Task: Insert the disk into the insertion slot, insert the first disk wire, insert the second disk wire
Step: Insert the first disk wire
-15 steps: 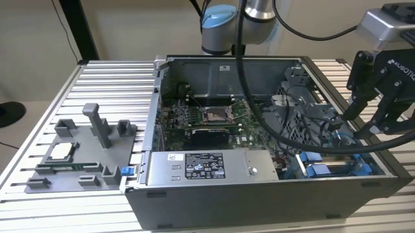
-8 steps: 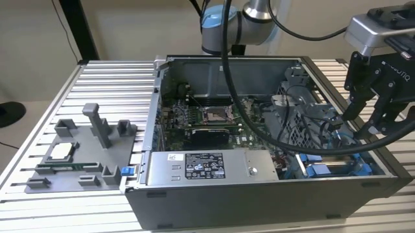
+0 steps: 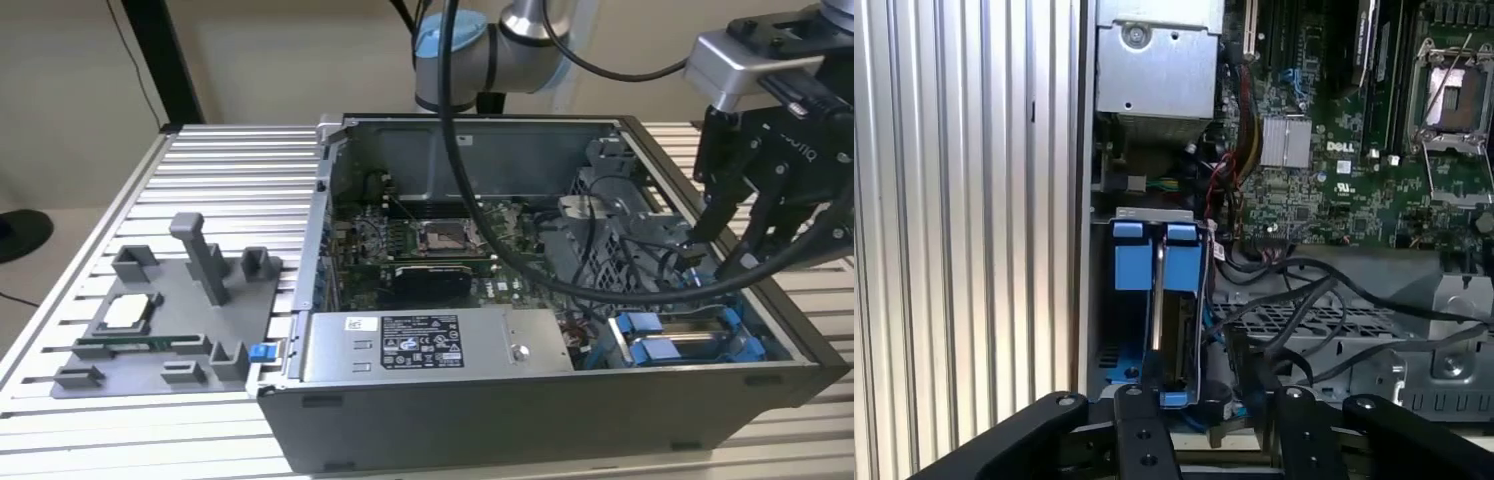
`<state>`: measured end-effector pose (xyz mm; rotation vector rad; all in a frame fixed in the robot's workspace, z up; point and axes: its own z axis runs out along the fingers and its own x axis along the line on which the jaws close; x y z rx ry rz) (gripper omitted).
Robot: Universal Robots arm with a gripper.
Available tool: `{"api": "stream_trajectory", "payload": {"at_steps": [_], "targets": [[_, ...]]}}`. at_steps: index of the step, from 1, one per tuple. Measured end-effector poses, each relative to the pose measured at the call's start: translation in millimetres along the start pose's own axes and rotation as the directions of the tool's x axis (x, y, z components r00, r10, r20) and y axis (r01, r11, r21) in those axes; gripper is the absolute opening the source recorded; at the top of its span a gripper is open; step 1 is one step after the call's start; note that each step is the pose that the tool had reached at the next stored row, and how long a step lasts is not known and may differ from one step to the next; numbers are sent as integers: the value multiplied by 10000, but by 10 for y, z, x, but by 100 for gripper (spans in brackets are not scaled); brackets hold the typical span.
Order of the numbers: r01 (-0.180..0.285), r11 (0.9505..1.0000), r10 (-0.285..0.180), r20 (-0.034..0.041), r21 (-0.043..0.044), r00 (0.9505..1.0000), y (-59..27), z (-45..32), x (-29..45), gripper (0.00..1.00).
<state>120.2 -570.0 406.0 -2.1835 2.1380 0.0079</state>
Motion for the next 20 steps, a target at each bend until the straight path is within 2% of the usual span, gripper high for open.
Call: {"api": "stream_trajectory", "payload": {"at_steps": [2,3,5,7,20], "targets": [[3,10000,-3,-61,-1,10000,0,25,-88,100],[6,10000,-6,-134,-3,9999,0,36,-125,100],[12,10000,-12,-234,-5,9997,1,62,-152,100],[15,10000,-15,-288,-6,9996,1,92,-151,100],[18,10000,-18,-336,-7,9994,3,130,-149,100]]}}
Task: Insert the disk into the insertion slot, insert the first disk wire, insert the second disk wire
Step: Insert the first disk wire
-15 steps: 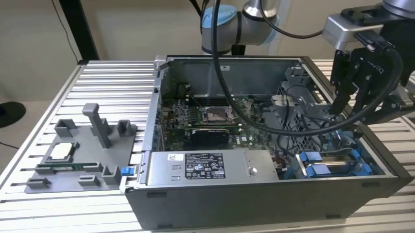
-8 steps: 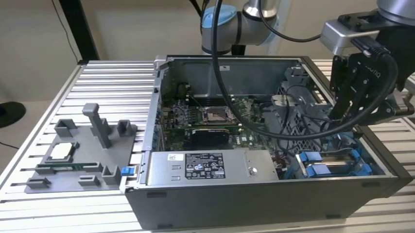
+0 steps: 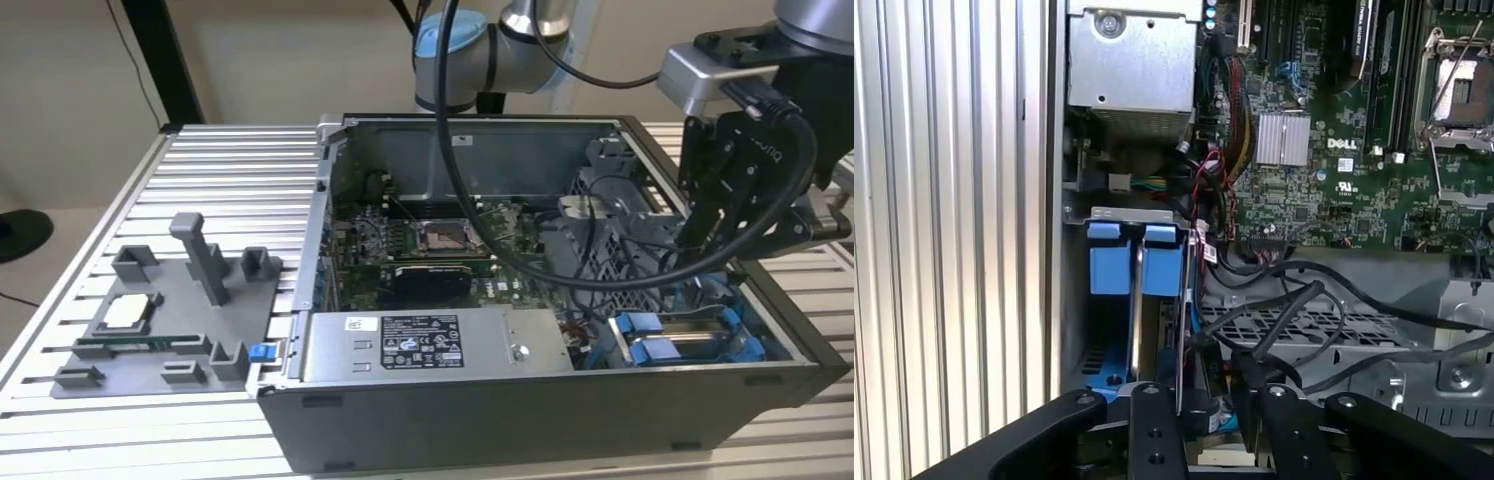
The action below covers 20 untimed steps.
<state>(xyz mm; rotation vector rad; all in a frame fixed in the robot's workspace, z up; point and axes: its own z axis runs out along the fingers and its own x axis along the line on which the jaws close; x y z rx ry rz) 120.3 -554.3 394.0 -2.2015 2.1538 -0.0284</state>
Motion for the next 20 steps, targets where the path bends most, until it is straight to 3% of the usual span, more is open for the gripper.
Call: {"api": "stream_trajectory", "payload": {"at_steps": [17,18,20], "targets": [[1,10000,-1,-25,4,10000,26,40,-8,100],[1,10000,-1,-24,4,10000,26,40,-9,0],[1,10000,-1,-25,5,10000,26,40,-10,0]]}}
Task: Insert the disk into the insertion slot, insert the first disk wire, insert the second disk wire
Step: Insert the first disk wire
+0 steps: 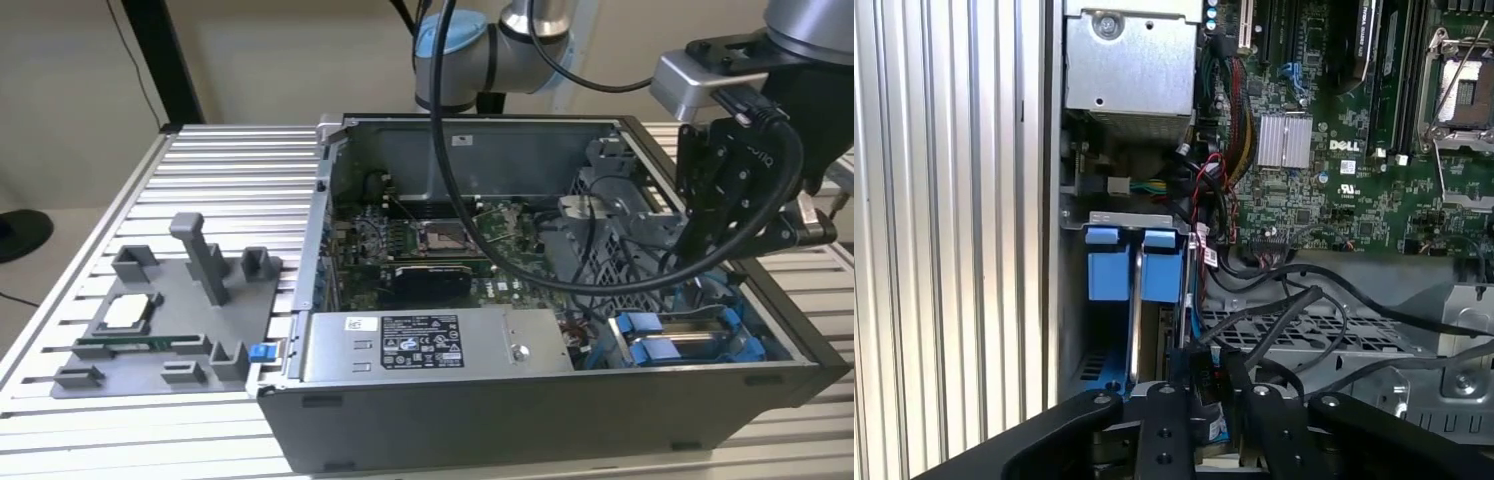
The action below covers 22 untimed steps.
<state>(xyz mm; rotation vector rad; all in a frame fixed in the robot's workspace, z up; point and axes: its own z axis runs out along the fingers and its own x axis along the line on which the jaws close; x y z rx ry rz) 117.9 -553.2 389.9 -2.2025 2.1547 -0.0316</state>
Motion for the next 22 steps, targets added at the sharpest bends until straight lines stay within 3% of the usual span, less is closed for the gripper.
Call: {"api": "stream_trajectory", "payload": {"at_steps": [22], "targets": [[0,10000,0,1,-13,10000,-4,-58,-3,0]]}}
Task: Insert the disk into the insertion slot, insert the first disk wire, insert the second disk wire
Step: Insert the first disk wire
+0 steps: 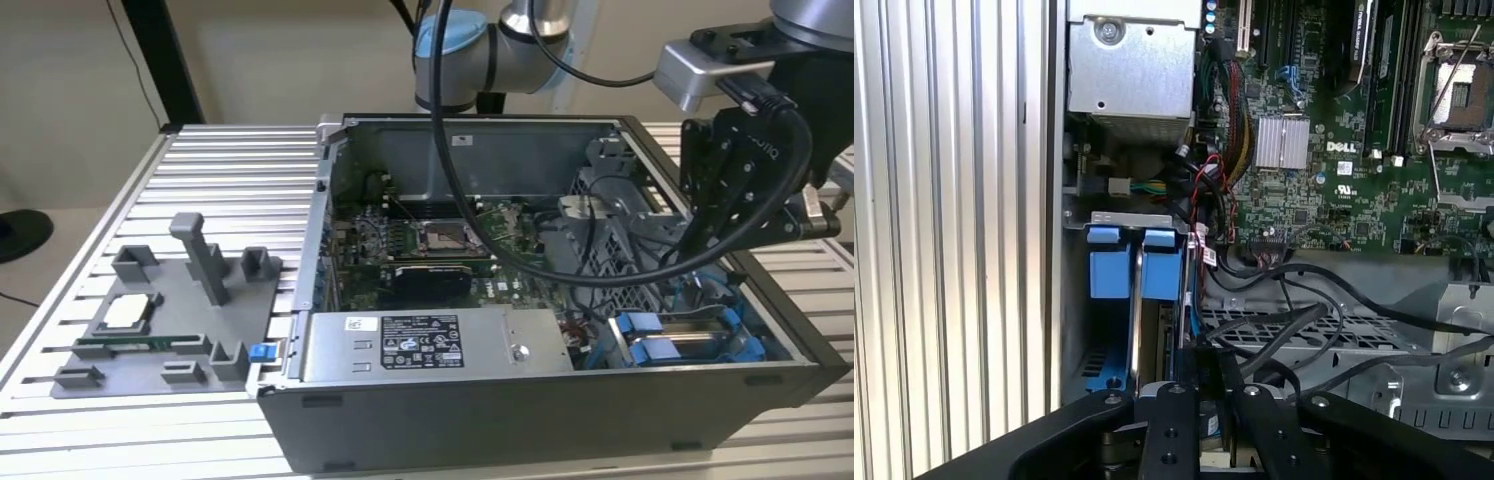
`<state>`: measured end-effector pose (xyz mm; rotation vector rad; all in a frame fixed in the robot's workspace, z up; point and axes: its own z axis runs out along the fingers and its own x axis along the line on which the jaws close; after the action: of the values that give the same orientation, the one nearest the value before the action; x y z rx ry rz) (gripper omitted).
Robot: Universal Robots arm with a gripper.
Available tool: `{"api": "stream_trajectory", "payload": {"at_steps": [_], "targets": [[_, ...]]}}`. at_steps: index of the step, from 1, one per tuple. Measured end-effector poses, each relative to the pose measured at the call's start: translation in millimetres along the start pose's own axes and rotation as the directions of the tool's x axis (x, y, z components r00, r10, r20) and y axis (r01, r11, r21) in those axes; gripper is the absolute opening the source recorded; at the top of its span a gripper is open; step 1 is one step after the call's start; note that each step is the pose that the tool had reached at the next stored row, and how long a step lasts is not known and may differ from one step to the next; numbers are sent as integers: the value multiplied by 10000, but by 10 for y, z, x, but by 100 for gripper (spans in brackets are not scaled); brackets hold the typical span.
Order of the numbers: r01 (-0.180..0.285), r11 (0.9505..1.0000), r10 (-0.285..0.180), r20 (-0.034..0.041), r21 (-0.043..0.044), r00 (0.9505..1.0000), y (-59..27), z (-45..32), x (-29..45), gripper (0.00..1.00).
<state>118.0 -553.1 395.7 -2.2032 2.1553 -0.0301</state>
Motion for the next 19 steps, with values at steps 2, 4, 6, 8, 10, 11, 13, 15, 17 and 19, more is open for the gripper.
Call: {"api": "stream_trajectory", "payload": {"at_steps": [2,4,6,8,10,11,13,15,17,19], "targets": [[1,10000,-1,-3,0,10000,-2,-1,1,0],[0,10000,0,-3,-2,10000,-12,-1,5,0],[-1,10000,1,-2,-5,10000,-26,0,11,0],[-1,10000,1,-1,-13,10000,-51,1,26,0],[-1,10000,1,1,-23,10000,-78,2,45,0],[-1,10000,1,2,-29,10000,-92,2,57,0],[-1,10000,1,4,-39,10000,-118,3,81,0],[-2,10000,2,6,-45,10000,-133,4,102,0],[-2,10000,2,6,-47,10000,-141,4,124,0],[-3,10000,3,5,-48,10000,-142,3,150,0]]}}
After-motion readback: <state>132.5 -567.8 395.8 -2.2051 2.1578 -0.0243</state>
